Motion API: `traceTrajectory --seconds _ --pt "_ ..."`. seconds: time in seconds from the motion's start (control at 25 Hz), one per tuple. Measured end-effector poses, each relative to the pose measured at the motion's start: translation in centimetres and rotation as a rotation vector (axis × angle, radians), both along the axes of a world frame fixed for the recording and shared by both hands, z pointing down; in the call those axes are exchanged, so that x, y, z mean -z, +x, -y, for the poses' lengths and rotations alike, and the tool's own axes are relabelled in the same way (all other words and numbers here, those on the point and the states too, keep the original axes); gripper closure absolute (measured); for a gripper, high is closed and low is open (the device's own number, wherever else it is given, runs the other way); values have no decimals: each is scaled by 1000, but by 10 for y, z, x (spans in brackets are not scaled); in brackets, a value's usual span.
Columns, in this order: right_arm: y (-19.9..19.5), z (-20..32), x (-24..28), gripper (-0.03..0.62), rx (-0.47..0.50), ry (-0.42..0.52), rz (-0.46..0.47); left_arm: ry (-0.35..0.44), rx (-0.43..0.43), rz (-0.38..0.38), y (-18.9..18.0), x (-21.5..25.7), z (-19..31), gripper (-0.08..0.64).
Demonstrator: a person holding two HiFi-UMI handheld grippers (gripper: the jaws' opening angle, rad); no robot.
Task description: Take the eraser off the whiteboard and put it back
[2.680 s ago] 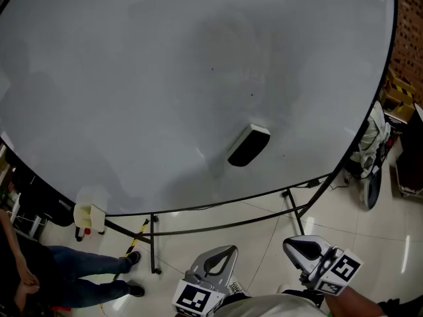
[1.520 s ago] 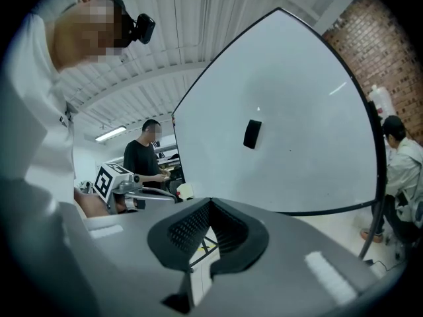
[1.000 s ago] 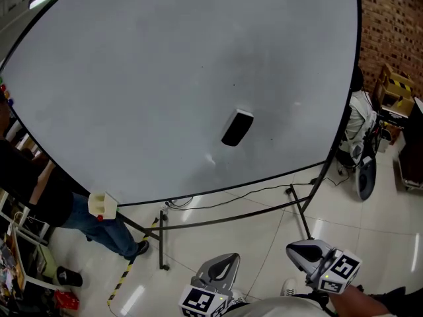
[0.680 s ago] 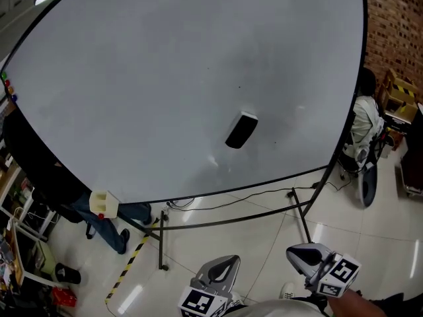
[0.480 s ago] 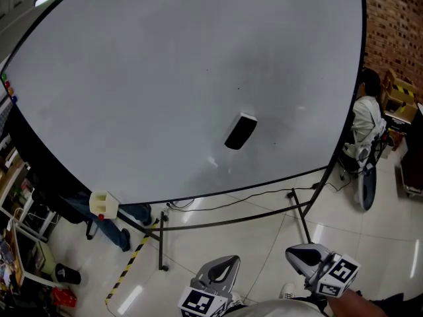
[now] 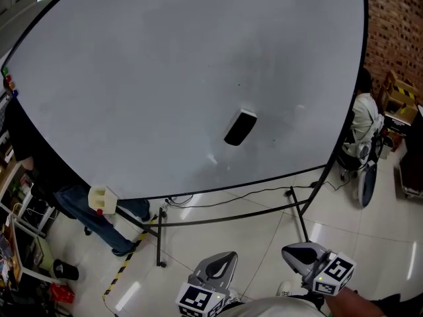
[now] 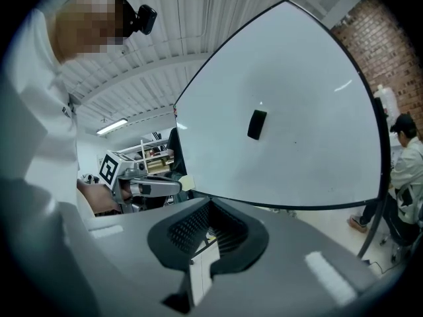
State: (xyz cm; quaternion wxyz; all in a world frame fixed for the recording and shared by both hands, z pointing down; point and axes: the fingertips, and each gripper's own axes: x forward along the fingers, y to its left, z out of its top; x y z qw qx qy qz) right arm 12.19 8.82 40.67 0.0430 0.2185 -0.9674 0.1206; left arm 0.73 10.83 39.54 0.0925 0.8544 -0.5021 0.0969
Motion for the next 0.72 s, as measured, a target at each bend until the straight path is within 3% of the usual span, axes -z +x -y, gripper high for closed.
traceTrajectory --seconds 0.72 --pt "3 -12 -5 591 28 12 -35 8 -21 19 6 -1 -4 545"
